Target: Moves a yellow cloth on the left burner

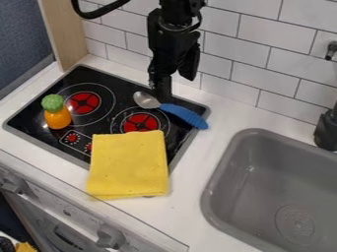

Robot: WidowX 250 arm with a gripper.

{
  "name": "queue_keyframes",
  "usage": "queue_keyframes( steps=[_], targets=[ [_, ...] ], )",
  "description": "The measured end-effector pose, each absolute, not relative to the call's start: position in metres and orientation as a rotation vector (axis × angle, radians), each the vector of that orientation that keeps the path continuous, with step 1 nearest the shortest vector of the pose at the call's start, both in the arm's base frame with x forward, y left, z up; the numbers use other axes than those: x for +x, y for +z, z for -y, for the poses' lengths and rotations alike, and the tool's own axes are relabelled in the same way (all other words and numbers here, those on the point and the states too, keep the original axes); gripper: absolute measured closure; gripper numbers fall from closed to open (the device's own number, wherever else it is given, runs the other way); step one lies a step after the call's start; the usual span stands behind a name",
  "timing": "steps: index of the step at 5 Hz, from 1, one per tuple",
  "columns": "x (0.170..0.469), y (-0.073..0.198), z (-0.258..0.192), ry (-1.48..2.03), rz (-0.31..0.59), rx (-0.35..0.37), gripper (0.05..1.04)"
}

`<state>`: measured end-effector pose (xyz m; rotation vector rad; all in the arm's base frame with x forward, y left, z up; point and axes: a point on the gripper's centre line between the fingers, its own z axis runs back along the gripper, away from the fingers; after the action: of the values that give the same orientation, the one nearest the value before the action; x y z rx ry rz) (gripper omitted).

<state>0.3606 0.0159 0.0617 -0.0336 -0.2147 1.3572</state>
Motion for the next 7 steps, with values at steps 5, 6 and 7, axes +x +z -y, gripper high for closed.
queue_keyframes(
  steps=[5, 6, 7],
  targets=[
    [0.287, 0.048, -0.026, 1.156, 0.297, 0.006, 0.084],
    [0.268, 0.038, -0.020, 1.093, 0.301, 0.044, 0.084],
    [0.257, 0.030, -0.023, 1.082, 0.307, 0.081, 0.084]
  ],
)
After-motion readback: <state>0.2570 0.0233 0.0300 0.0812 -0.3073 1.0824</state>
